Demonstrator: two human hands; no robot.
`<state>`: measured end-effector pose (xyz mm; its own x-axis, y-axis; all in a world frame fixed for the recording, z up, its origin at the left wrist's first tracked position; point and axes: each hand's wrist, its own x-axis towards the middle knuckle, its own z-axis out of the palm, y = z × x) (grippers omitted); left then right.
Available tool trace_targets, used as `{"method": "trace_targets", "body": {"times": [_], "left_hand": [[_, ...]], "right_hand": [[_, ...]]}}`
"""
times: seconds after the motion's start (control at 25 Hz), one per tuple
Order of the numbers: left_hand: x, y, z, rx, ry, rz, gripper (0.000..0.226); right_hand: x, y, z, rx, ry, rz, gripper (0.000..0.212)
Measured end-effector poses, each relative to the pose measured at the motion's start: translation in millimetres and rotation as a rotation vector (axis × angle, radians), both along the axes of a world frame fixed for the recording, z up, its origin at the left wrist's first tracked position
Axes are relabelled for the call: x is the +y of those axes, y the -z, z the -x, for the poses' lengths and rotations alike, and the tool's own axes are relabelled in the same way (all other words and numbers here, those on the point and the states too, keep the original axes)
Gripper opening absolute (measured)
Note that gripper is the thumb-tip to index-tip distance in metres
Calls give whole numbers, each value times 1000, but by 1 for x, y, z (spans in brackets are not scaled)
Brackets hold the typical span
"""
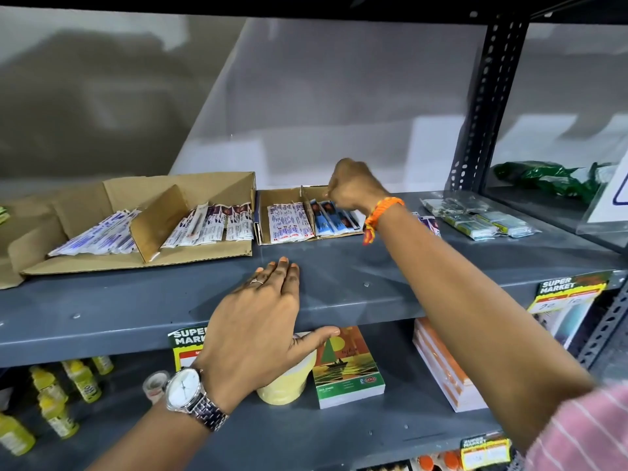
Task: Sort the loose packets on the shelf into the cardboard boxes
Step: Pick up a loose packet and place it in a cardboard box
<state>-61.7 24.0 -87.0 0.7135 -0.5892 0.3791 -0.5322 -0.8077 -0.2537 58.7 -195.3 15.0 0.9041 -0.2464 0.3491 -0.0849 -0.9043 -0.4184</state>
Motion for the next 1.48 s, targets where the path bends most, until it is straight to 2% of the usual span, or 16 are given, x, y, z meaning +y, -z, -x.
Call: {"method": "trace_targets", "body": {"times": [0.16, 0.32, 0.44, 0.56, 0.72, 0.92, 1.04, 1.24, 1.28, 1.48], "left_hand": [[0, -2, 1, -13, -7, 3, 106], [-1, -2, 3, -24, -7, 3, 107], [-1, -1, 3, -35, -8, 6, 106], [-1, -2, 5, -52, -10, 4, 104], [-2, -1, 5, -56, -15, 4, 105], [-1, -1, 5, -52, -10, 18, 107], [-1, -1, 5, -58, -4, 9, 105], [-1, -2, 6, -50, -5, 4, 103], [-1, -2, 6, -48, -5, 5, 104], [-1, -3, 7, -35, -11, 6, 104]], "right_hand": [[-39, 4, 64, -188, 171, -36, 22], [-49, 42, 106, -117, 305, 158, 29], [-48, 51, 105, -58, 337, 230, 25], [-51, 53, 104, -49, 358, 179, 24], [-57, 55, 107, -65, 413, 142, 37], [-57, 58, 106, -101, 405, 62, 28], [-63, 57, 105, -177, 352, -108, 20], [-45, 37, 117, -355, 16, -839, 6], [-38, 33, 121, -354, -47, -925, 7], [-8, 25, 136, -270, -221, -1037, 10]]}}
